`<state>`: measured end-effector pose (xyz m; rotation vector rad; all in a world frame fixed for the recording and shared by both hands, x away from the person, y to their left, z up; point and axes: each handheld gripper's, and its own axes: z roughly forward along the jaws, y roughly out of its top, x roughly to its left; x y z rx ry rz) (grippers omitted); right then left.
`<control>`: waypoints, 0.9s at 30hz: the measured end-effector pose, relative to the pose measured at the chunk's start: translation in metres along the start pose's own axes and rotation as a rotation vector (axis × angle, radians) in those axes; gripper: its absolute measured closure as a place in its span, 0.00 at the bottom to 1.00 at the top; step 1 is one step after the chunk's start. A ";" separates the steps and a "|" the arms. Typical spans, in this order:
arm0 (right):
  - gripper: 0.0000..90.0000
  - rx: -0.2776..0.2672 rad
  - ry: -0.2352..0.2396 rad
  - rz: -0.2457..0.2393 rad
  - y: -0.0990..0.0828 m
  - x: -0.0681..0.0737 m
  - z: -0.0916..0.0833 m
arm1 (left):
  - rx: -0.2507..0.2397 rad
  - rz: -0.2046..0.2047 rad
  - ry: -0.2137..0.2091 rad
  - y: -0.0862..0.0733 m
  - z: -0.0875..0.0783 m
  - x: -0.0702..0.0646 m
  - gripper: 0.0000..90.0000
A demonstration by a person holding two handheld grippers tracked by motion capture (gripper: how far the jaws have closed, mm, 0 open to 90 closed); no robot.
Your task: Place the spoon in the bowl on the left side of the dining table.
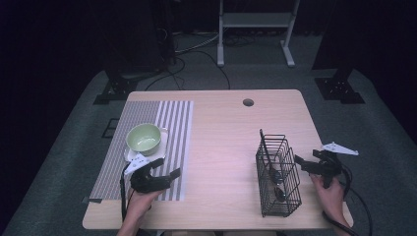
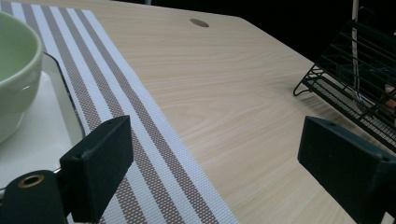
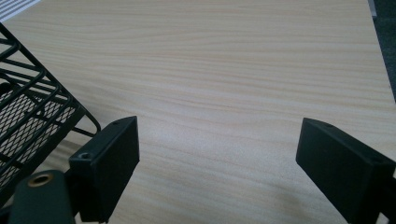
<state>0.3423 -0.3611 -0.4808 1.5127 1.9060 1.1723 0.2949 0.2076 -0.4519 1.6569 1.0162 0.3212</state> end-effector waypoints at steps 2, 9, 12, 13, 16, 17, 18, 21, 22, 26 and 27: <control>0.14 0.000 -0.001 -0.001 0.000 0.000 0.000 | -0.001 0.001 -0.004 0.000 0.001 -0.001 0.11; 0.14 0.005 -0.006 -0.003 0.000 0.000 0.000 | 0.001 0.008 -0.014 0.001 0.002 -0.006 0.11; 0.14 0.006 -0.007 -0.003 0.000 0.000 0.001 | 0.007 0.014 -0.020 0.003 0.003 -0.008 0.11; 0.14 0.008 -0.007 -0.002 0.000 0.000 0.001 | 0.002 0.013 -0.024 0.003 0.003 -0.009 0.11; 0.14 0.009 -0.009 -0.003 0.000 0.000 0.001 | 0.006 0.017 -0.034 0.005 0.004 -0.012 0.11; 0.14 0.013 -0.010 -0.007 0.000 0.001 0.002 | 0.016 0.021 -0.035 0.005 0.006 -0.013 0.11; 0.14 0.013 -0.010 -0.007 0.000 0.001 0.002 | 0.016 0.021 -0.035 0.005 0.006 -0.013 0.11; 0.14 0.013 -0.009 -0.009 0.000 0.001 0.002 | 0.027 0.023 -0.042 0.006 0.008 -0.015 0.11; 0.14 0.013 -0.010 -0.006 0.000 0.001 0.002 | 0.032 0.027 -0.043 0.006 0.009 -0.016 0.11; 0.14 0.014 -0.009 -0.008 0.000 0.001 0.002 | 0.032 0.030 -0.052 0.012 0.010 -0.019 0.11; 0.14 0.014 -0.008 -0.009 0.000 0.001 0.002 | 0.029 0.036 -0.054 0.013 0.011 -0.020 0.11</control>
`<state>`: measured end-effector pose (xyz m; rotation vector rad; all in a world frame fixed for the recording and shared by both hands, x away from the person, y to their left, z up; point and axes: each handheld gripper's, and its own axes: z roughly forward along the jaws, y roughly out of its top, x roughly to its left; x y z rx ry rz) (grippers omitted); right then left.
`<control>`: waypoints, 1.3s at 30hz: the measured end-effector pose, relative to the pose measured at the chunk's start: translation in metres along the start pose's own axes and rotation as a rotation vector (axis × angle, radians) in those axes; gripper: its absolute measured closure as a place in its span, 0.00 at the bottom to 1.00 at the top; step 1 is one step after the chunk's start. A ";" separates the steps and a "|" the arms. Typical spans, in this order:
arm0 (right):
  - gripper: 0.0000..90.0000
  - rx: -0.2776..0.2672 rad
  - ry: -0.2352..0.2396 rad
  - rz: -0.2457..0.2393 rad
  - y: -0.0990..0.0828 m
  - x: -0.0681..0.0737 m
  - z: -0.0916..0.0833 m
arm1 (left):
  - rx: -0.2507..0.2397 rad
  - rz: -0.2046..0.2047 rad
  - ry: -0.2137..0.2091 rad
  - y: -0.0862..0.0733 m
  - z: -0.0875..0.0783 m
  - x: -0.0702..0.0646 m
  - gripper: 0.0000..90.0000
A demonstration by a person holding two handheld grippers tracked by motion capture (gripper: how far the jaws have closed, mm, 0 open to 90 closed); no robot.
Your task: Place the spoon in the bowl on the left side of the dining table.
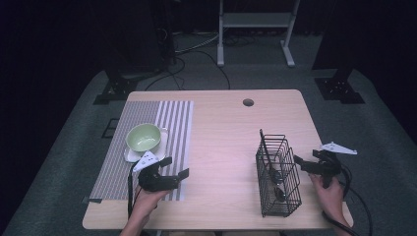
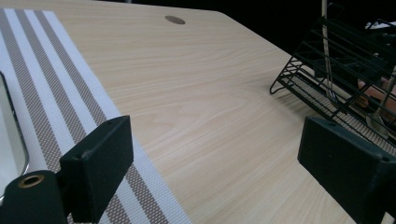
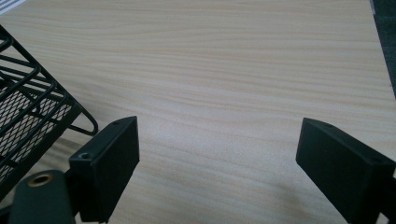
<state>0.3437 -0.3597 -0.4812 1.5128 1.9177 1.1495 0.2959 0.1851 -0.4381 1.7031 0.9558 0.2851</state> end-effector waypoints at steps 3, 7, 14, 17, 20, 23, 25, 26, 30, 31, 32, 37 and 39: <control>0.14 0.000 0.000 0.001 0.000 0.000 0.000 | 0.004 0.005 -0.014 0.003 0.002 -0.004 0.11; 0.14 0.000 0.001 0.000 0.000 0.000 0.000 | 0.008 0.017 -0.033 0.007 0.006 -0.010 0.11; 0.14 -0.002 0.002 0.002 0.000 0.000 0.000 | 0.014 0.028 -0.060 0.011 0.013 -0.018 0.11; 0.14 -0.003 0.003 0.002 0.000 0.000 0.000 | 0.015 0.030 -0.069 0.012 0.015 -0.021 0.11; 0.14 -0.004 0.004 0.003 0.000 0.000 0.000 | 0.017 0.035 -0.081 0.013 0.018 -0.025 0.11; 0.14 -0.004 0.005 0.002 0.000 0.000 0.000 | 0.022 0.040 -0.091 0.014 0.021 -0.029 0.11; 0.14 -0.004 0.005 0.002 0.000 0.000 0.000 | 0.022 0.040 -0.097 0.014 0.023 -0.030 0.11; 0.14 -0.004 0.006 0.002 0.000 0.000 0.000 | 0.027 0.042 -0.100 0.014 0.023 -0.031 0.11; 0.14 -0.004 0.006 0.001 0.000 0.000 0.000 | 0.030 0.045 -0.111 0.016 0.027 -0.035 0.11; 0.14 -0.004 0.007 0.002 0.000 0.000 0.000 | 0.033 0.045 -0.114 0.016 0.028 -0.036 0.11; 0.14 -0.005 0.007 0.002 0.000 0.000 0.000 | 0.033 0.047 -0.118 0.016 0.029 -0.038 0.11; 0.14 -0.006 0.009 0.002 0.000 0.000 -0.001 | 0.038 0.053 -0.131 0.018 0.033 -0.043 0.11; 0.14 -0.006 0.010 0.002 0.000 -0.001 -0.001 | 0.039 0.053 -0.137 0.019 0.035 -0.045 0.11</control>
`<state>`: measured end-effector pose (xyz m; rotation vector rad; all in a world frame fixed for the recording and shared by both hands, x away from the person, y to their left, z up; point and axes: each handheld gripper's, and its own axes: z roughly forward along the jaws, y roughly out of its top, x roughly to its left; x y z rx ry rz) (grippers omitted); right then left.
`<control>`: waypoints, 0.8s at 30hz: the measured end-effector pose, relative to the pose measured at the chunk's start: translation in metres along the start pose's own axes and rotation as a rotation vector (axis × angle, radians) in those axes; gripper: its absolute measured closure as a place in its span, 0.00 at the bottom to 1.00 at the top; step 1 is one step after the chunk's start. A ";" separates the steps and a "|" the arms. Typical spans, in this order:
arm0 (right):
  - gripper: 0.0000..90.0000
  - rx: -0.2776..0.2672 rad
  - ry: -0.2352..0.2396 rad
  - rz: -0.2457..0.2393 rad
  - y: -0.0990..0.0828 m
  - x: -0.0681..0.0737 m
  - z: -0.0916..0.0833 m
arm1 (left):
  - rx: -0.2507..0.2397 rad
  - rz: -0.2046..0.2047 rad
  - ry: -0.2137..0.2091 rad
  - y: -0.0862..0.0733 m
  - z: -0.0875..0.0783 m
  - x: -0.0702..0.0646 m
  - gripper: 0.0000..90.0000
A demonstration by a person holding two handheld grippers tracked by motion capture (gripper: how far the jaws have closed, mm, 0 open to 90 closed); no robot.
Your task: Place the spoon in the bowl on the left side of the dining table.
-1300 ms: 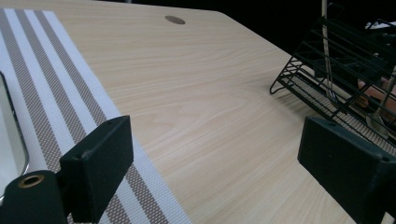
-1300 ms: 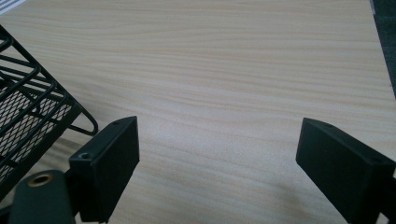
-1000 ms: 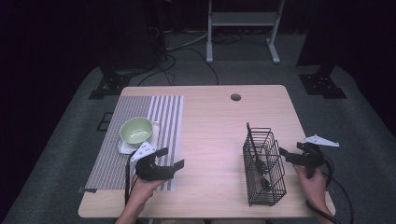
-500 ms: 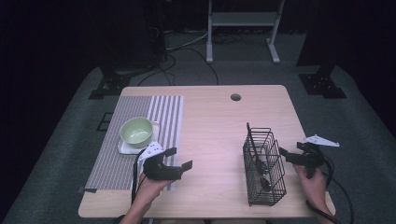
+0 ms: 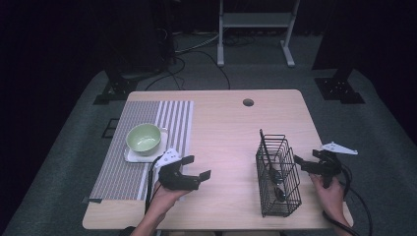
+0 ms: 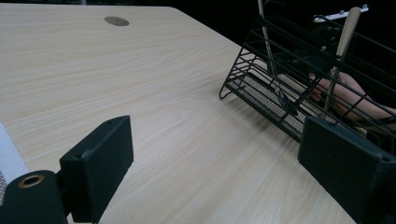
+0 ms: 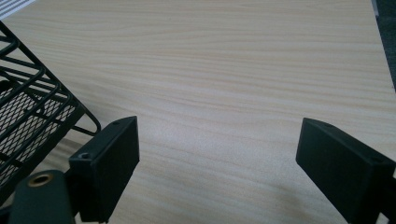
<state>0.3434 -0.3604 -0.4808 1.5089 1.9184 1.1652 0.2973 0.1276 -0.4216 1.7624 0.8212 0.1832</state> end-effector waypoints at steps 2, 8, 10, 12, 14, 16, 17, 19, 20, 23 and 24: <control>0.14 -0.001 0.001 -0.002 0.000 0.000 0.000 | 0.000 0.002 -0.005 0.001 0.002 -0.002 0.11; 0.14 0.000 0.002 -0.002 0.000 0.000 0.000 | 0.005 0.008 -0.023 0.004 0.008 -0.007 0.11; 0.14 -0.001 0.002 -0.001 0.000 0.000 0.000 | 0.004 0.008 -0.028 0.005 0.009 -0.008 0.11; 0.14 -0.001 0.001 -0.002 0.000 0.000 0.000 | 0.004 0.012 -0.035 0.006 0.011 -0.010 0.11; 0.14 0.000 0.002 -0.001 0.000 0.000 0.000 | 0.003 0.016 -0.044 0.008 0.013 -0.013 0.11; 0.14 -0.001 0.001 -0.002 0.000 0.000 0.000 | 0.004 0.019 -0.052 0.009 0.015 -0.016 0.11; 0.14 -0.001 0.002 -0.002 0.000 0.000 0.000 | 0.003 0.023 -0.055 0.009 0.016 -0.017 0.11; 0.14 -0.002 0.002 -0.002 0.000 0.000 0.000 | 0.006 0.025 -0.065 0.011 0.020 -0.020 0.11; 0.14 -0.002 0.002 -0.001 0.000 0.000 0.000 | 0.007 0.026 -0.068 0.011 0.021 -0.021 0.11; 0.14 -0.003 0.001 0.000 0.000 0.000 -0.001 | 0.008 0.031 -0.079 0.013 0.025 -0.024 0.11; 0.14 -0.003 0.001 -0.001 0.000 0.000 -0.001 | 0.010 0.032 -0.084 0.013 0.027 -0.026 0.11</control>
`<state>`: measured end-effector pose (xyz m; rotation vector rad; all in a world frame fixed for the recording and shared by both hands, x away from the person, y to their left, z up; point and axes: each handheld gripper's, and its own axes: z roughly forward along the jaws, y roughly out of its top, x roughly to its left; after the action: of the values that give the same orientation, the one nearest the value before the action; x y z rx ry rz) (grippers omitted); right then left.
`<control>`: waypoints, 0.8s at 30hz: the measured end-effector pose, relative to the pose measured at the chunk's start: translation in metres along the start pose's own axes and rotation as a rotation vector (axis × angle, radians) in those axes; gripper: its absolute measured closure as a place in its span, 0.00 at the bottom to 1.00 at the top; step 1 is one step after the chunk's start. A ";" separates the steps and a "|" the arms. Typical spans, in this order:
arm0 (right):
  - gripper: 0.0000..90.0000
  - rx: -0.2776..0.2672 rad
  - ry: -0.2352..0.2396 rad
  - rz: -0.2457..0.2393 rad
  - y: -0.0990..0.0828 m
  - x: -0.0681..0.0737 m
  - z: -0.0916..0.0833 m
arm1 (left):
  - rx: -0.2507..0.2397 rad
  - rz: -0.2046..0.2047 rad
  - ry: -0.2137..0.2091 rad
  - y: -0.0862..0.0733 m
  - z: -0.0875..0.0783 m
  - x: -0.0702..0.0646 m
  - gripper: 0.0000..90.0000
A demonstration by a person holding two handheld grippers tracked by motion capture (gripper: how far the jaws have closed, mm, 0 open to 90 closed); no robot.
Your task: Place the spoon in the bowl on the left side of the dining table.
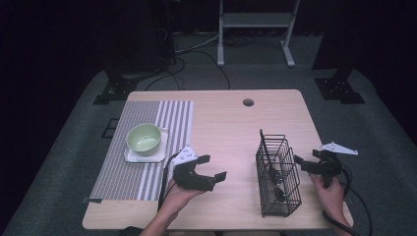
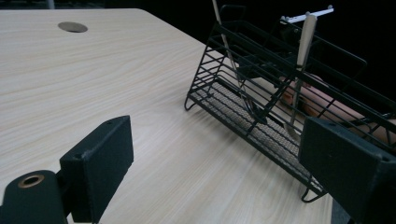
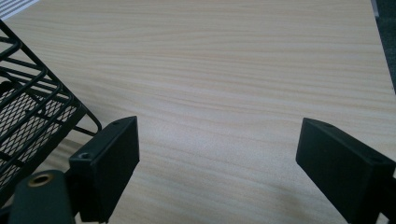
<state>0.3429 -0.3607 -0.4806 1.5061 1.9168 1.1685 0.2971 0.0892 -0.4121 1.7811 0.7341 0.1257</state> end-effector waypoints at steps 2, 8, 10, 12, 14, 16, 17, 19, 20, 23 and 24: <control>0.14 0.000 0.000 0.000 0.000 0.000 0.000 | 0.000 0.002 -0.009 0.001 0.003 -0.002 0.11; 0.14 -0.001 0.000 0.000 0.000 0.000 0.000 | 0.000 0.009 -0.030 0.005 0.011 -0.010 0.11; 0.14 -0.001 0.000 -0.001 0.000 0.000 0.000 | 0.003 0.015 -0.040 0.008 0.013 -0.013 0.11; 0.14 -0.001 0.000 -0.001 0.000 0.000 0.000 | -0.002 0.016 -0.047 0.009 0.015 -0.015 0.11; 0.14 -0.001 0.000 -0.002 0.000 0.000 0.000 | -0.001 0.021 -0.060 0.012 0.019 -0.020 0.11; 0.14 -0.001 0.001 -0.003 0.000 0.000 0.000 | 0.001 0.023 -0.068 0.013 0.022 -0.022 0.11; 0.14 -0.001 0.001 -0.003 0.000 0.000 0.000 | 0.001 0.023 -0.068 0.013 0.022 -0.022 0.11; 0.14 -0.002 0.001 -0.002 0.000 0.000 0.000 | 0.003 0.027 -0.075 0.014 0.024 -0.024 0.11; 0.14 -0.003 0.001 -0.003 0.000 0.000 0.000 | 0.011 0.036 -0.080 0.014 0.026 -0.026 0.11; 0.14 -0.004 0.002 -0.003 0.000 0.000 0.000 | 0.015 0.036 -0.086 0.014 0.029 -0.028 0.11; 0.14 -0.004 0.002 -0.003 0.000 0.000 0.000 | 0.016 0.031 -0.093 0.015 0.031 -0.030 0.11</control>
<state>0.3428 -0.3610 -0.4806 1.4996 1.9166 1.1721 0.2931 0.0450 -0.4014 1.8015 0.6426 0.0575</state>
